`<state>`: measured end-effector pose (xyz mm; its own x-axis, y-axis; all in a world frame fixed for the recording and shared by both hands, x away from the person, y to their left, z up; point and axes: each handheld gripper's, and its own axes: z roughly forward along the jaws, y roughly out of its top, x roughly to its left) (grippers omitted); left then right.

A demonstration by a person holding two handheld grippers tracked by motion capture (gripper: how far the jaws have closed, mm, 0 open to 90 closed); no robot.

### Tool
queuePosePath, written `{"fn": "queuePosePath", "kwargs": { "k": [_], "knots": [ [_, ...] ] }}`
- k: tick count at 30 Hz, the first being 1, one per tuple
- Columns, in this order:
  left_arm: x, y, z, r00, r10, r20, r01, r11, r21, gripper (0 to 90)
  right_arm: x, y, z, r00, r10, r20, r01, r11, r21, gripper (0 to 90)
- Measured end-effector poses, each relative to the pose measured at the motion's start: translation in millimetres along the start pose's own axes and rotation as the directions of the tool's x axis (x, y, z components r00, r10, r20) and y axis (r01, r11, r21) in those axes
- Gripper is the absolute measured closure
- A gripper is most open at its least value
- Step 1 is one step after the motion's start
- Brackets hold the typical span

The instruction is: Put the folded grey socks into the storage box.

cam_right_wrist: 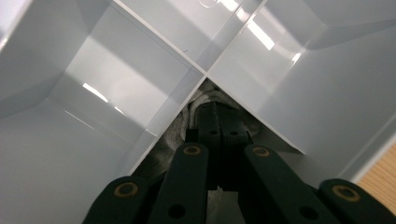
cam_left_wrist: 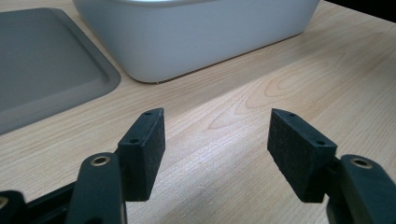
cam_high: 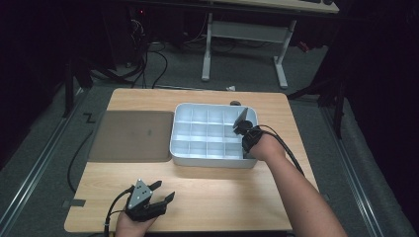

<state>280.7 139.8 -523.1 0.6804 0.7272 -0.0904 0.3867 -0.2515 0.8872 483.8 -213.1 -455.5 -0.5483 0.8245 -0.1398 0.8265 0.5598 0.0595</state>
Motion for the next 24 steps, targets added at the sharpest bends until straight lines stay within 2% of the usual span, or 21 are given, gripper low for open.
{"fn": "queuePosePath", "kwargs": {
  "k": [5, 6, 9, 10, 13, 17, 18, 19, 22, 24],
  "knots": [
    [-0.7, 0.3, 0.1, 1.0000, 0.000, 0.002, 0.000, 1.0000, 0.002, 37.7, -2.8, -4.8, -15.4, 0.9996, 0.015, -0.024, -0.016, 0.999, -0.044, 87.9],
    [-0.8, 0.4, 0.2, 1.0000, 0.000, 0.002, 0.000, 1.0000, 0.002, 37.7, -2.2, -5.8, -19.2, 0.9993, 0.034, -0.018, -0.034, 0.998, -0.046, 87.9],
    [-0.6, 0.5, 0.8, 1.0000, -0.002, 0.003, 0.002, 1.0000, 0.002, 37.7, -4.5, -8.6, -29.9, 0.9995, 0.022, -0.021, -0.024, 0.998, -0.061, 88.0],
    [-0.3, 0.6, 1.0, 1.0000, -0.003, 0.002, 0.003, 1.0000, 0.003, 37.7, -3.5, -9.9, -32.8, 0.9992, 0.031, -0.025, -0.032, 0.998, -0.057, 88.0],
    [0.5, 0.5, 1.6, 1.0000, -0.003, 0.002, 0.003, 1.0000, 0.007, 37.7, -2.4, -15.4, -37.6, 0.9995, 0.014, -0.028, -0.015, 0.999, -0.046, 88.1],
    [0.2, 1.2, 1.6, 1.0000, -0.008, 0.005, 0.008, 1.0000, 0.003, 37.7, 1.1, -25.7, -33.7, 0.9989, 0.022, -0.041, -0.023, 1.000, -0.016, 88.1],
    [-0.1, 1.1, 1.8, 0.9999, -0.012, 0.005, 0.012, 0.9999, 0.001, 37.7, 2.8, -27.8, -30.8, 0.9983, 0.040, -0.044, -0.039, 0.999, 0.006, 88.1],
    [0.0, 0.7, 2.1, 0.9999, -0.014, 0.005, 0.014, 0.9999, 0.000, 37.7, 2.4, -29.6, -26.2, 0.9987, 0.029, -0.043, -0.028, 0.999, 0.016, 88.0],
    [1.1, 0.1, 2.7, 0.9998, -0.019, 0.005, 0.019, 0.9998, 0.004, 37.7, 1.7, -32.9, -12.8, 0.9988, 0.034, -0.036, -0.032, 0.998, 0.054, 88.3],
    [1.3, 0.2, 2.7, 0.9998, -0.018, 0.004, 0.018, 0.9998, 0.004, 37.7, 0.8, -33.2, -6.7, 0.9976, 0.043, -0.055, -0.040, 0.998, 0.058, 89.3]
  ]
}}
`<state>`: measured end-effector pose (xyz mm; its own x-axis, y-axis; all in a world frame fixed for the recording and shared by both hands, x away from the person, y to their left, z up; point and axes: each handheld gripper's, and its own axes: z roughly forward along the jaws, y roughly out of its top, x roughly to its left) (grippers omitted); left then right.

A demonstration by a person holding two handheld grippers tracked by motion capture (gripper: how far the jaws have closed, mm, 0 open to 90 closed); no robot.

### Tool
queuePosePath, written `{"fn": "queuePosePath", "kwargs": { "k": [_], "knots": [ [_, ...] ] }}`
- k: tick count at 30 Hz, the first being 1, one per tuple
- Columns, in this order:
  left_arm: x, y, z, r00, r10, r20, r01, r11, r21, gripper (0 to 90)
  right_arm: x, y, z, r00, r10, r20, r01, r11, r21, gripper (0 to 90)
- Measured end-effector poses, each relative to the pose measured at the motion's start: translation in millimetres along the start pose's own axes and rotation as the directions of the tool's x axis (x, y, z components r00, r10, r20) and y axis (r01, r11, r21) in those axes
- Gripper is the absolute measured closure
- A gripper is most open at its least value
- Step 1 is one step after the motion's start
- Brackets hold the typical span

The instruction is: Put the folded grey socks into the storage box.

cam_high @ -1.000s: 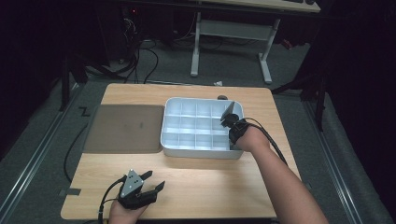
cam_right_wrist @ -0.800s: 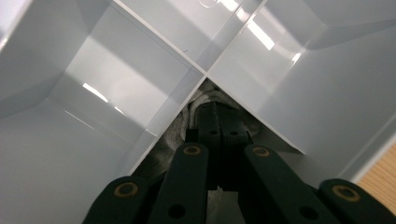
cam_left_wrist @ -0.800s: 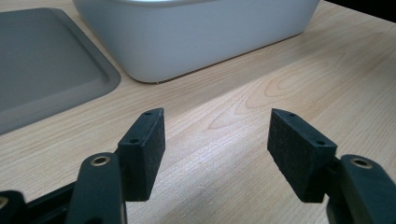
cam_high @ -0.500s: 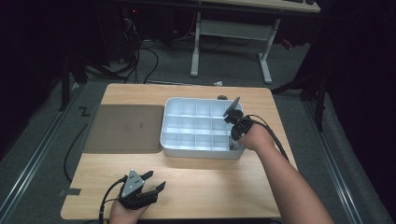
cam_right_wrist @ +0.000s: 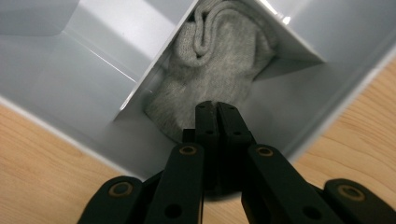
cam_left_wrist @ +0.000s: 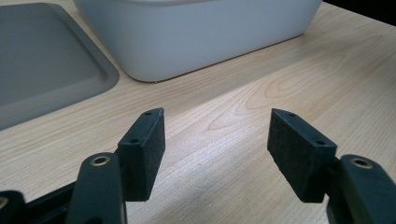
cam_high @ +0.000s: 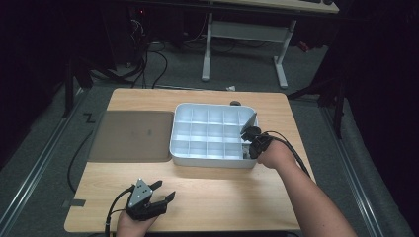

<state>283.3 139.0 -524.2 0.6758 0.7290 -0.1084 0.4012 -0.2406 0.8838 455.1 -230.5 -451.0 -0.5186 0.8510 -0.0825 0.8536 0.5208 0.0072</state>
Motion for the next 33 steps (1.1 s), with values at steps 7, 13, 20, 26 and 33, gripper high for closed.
{"fn": "queuePosePath", "kwargs": {
  "k": [7, 13, 20, 26, 33],
  "knots": [
    [0.3, -0.5, -0.9, 1.0000, -0.001, -0.004, 0.001, 1.0000, 0.001, 37.7, 2.3, 4.4, 13.2, 0.9999, 0.004, -0.015, -0.004, 1.000, 0.021, 89.1],
    [0.4, -1.2, -2.5, 1.0000, 0.005, -0.006, -0.005, 1.0000, 0.008, 37.7, -0.4, 0.0, -14.7, 0.9998, 0.001, -0.019, -0.003, 0.997, -0.081, 80.0],
    [2.3, -0.5, -2.8, 0.9999, 0.004, -0.010, -0.004, 0.9999, 0.010, 37.7, -6.8, -15.1, -36.0, 0.9995, 0.032, 0.005, -0.031, 0.981, -0.192, 70.5],
    [6.9, -0.7, -2.5, 0.9999, -0.004, -0.015, 0.004, 0.9996, 0.027, 37.6, -17.3, -34.0, -46.5, 0.9972, 0.075, 0.004, -0.072, 0.963, -0.260, 65.2],
    [7.2, -1.1, -1.1, 0.9998, 0.001, -0.021, -0.001, 0.9991, 0.041, 37.5, -22.5, -52.9, -44.4, 0.9961, 0.085, -0.021, -0.088, 0.951, -0.297, 62.5]
  ]
}}
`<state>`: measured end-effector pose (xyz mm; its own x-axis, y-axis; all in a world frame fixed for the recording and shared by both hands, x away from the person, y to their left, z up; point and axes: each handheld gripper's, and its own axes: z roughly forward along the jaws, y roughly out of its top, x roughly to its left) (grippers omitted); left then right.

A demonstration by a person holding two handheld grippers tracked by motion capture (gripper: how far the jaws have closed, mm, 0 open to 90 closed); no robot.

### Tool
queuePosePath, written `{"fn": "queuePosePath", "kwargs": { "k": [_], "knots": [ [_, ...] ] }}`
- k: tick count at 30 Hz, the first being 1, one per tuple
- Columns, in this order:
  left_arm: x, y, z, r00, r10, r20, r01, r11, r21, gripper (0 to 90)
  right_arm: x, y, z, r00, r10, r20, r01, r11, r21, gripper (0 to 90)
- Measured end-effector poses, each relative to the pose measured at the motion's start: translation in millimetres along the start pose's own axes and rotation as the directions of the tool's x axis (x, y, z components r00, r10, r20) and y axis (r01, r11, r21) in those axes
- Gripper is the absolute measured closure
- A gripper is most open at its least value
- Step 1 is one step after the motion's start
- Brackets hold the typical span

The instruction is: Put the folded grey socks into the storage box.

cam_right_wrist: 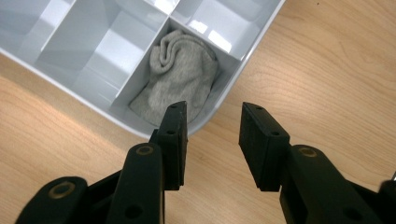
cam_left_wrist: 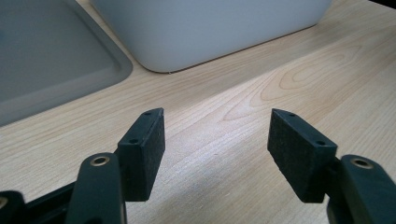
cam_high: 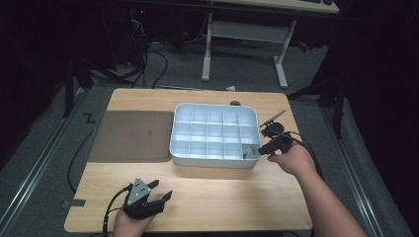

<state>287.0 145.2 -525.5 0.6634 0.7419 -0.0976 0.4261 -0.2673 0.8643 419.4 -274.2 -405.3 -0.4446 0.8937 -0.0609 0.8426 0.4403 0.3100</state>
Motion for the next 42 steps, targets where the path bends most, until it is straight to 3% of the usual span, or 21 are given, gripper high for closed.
{"fn": "queuePosePath", "kwargs": {
  "k": [16, 19, 21, 24, 27, 29, 38, 42],
  "knots": [
    [-2.1, -0.9, 1.7, 1.0000, 0.002, 0.003, -0.002, 1.0000, 0.005, 37.2, -13.1, -25.1, 2.0, 0.9982, 0.057, 0.018, -0.056, 0.996, -0.075, 59.3],
    [-2.7, -1.0, 2.3, 1.0000, 0.003, 0.005, -0.003, 1.0000, 0.005, 37.2, -13.8, -33.0, 3.6, 0.9978, 0.066, -0.012, -0.067, 0.992, -0.104, 59.6],
    [-3.3, -1.1, 2.9, 1.0000, 0.003, 0.005, -0.003, 1.0000, 0.003, 37.2, -10.8, -37.4, 5.5, 0.9991, 0.042, 0.009, -0.041, 0.995, -0.090, 59.1],
    [-3.6, -0.9, 3.3, 1.0000, 0.006, 0.007, -0.006, 1.0000, 0.003, 37.1, -10.2, -45.3, 6.7, 0.9973, 0.066, -0.032, -0.069, 0.991, -0.119, 59.0],
    [-4.0, -0.9, 3.6, 0.9999, 0.009, 0.005, -0.009, 1.0000, 0.003, 37.0, -5.5, -51.5, 7.6, 0.9994, 0.033, -0.003, -0.033, 0.991, -0.127, 57.1],
    [-4.1, -1.0, 4.0, 0.9999, 0.010, 0.005, -0.010, 0.9999, 0.003, 36.9, -4.3, -57.2, 8.6, 0.9976, 0.055, -0.042, -0.061, 0.985, -0.161, 55.4],
    [-4.7, -1.0, 4.3, 0.9999, 0.016, 0.006, -0.016, 0.9999, 0.003, 37.0, 18.8, -90.9, 22.4, 0.9976, 0.025, -0.065, -0.043, 0.953, -0.299, 51.3],
    [-3.4, -0.4, 3.4, 0.9999, 0.012, 0.001, -0.012, 0.9999, -0.001, 37.0, 33.1, -106.9, 32.4, 0.9964, 0.016, -0.083, -0.046, 0.927, -0.372, 49.0]
  ]
}}
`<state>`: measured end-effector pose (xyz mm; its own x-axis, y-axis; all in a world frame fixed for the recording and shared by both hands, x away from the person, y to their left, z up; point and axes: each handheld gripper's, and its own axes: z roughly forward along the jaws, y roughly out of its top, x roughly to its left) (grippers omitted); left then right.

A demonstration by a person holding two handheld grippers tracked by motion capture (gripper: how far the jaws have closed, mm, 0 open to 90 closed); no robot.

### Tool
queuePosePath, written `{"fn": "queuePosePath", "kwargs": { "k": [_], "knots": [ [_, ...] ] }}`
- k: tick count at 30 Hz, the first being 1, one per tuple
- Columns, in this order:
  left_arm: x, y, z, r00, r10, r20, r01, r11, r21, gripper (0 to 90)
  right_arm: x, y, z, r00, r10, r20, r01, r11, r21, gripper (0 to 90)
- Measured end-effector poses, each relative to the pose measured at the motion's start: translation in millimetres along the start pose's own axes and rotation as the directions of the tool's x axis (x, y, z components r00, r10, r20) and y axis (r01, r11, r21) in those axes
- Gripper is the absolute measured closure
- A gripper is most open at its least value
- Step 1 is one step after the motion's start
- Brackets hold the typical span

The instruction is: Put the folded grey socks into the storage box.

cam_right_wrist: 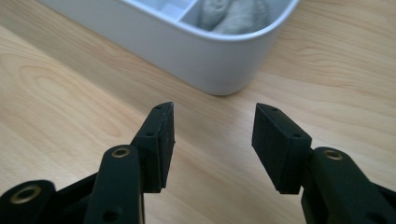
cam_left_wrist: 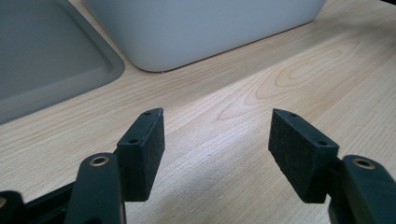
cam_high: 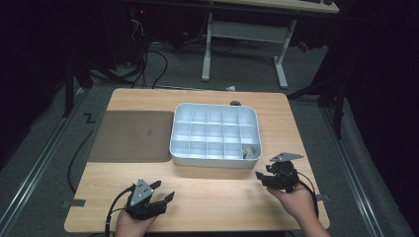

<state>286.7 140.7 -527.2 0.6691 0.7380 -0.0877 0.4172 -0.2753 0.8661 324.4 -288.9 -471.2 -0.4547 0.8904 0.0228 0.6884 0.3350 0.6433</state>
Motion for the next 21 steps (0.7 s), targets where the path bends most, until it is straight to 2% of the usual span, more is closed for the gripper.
{"fn": "queuePosePath", "kwargs": {
  "k": [4, 10, 11, 12, 13, 14, 15, 17, 19, 21],
  "knots": [
    [0.6, 0.2, 0.4, 1.0000, -0.007, -0.001, 0.007, 1.0000, -0.004, 37.0, 17.2, -17.0, 5.7, 1.0000, 0.001, -0.009, -0.002, 0.997, -0.073, 48.4],
    [0.1, 0.2, 1.9, 0.9998, -0.019, 0.002, 0.019, 0.9998, -0.005, 37.2, 37.4, -37.2, 11.4, 0.9997, 0.009, -0.023, -0.013, 0.986, -0.166, 47.2],
    [0.1, -0.1, 2.2, 0.9999, -0.016, -0.001, 0.016, 0.9999, -0.002, 37.2, 39.7, -42.6, 10.6, 0.9998, 0.012, -0.018, -0.015, 0.979, -0.204, 48.3],
    [0.3, -0.2, 2.9, 0.9998, -0.021, -0.003, 0.021, 0.9998, -0.002, 37.2, 41.3, -49.5, 9.5, 0.9996, 0.026, -0.005, -0.027, 0.965, -0.261, 51.2],
    [1.1, -0.4, 3.3, 0.9996, -0.027, -0.003, 0.027, 0.9996, -0.002, 37.2, 41.5, -53.6, 10.0, 0.9992, 0.035, -0.021, -0.039, 0.961, -0.274, 49.8],
    [1.6, -0.6, 3.7, 0.9996, -0.029, -0.007, 0.029, 0.9996, -0.002, 37.2, 41.1, -54.9, 10.6, 0.9984, 0.030, -0.048, -0.041, 0.966, -0.256, 49.1],
    [2.0, -0.7, 3.8, 0.9996, -0.026, -0.008, 0.026, 0.9997, 0.002, 37.2, 39.9, -56.8, 10.6, 0.9991, 0.019, -0.037, -0.028, 0.966, -0.258, 49.3],
    [1.9, -0.7, 4.3, 0.9996, -0.028, -0.010, 0.028, 0.9996, 0.003, 37.2, 35.1, -59.8, 11.2, 0.9976, 0.049, -0.050, -0.060, 0.965, -0.256, 49.1],
    [1.0, -0.4, 4.4, 0.9997, -0.023, -0.009, 0.023, 0.9997, 0.003, 37.2, 33.0, -61.2, 12.7, 0.9971, 0.059, -0.049, -0.069, 0.966, -0.249, 49.0],
    [0.4, -0.6, 4.5, 0.9998, -0.019, -0.006, 0.019, 0.9998, 0.004, 37.2, 32.4, -60.9, 13.4, 0.9980, 0.047, -0.041, -0.056, 0.968, -0.243, 48.8]
  ]
}}
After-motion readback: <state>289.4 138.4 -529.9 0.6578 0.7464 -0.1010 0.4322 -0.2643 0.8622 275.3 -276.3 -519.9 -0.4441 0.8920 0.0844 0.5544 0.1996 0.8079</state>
